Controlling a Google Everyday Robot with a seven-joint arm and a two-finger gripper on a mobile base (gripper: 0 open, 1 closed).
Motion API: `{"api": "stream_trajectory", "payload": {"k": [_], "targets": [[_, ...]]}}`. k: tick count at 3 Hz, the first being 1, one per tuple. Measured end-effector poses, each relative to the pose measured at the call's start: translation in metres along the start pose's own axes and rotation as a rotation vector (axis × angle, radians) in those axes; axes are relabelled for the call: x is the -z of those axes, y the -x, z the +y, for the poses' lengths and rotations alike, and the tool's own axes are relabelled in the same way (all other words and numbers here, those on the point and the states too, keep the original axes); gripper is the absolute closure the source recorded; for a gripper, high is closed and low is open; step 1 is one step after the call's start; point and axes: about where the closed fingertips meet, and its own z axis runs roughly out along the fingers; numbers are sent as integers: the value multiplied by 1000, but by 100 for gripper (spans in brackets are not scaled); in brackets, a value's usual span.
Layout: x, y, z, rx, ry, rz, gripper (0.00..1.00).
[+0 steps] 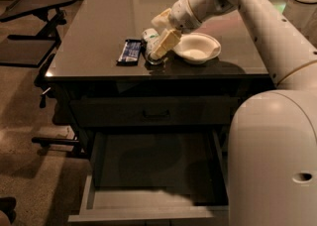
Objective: Place 7up can into middle drawer
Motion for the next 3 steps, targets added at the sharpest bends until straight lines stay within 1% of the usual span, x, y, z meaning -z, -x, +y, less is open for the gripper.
{"api": "stream_trajectory", "payload": {"k": [1, 2, 3], "targets": [[-5, 2, 3, 6, 27, -1, 41], [-13, 2, 6, 13, 62, -3, 41], [-16, 1, 8, 17, 85, 2, 17]]}}
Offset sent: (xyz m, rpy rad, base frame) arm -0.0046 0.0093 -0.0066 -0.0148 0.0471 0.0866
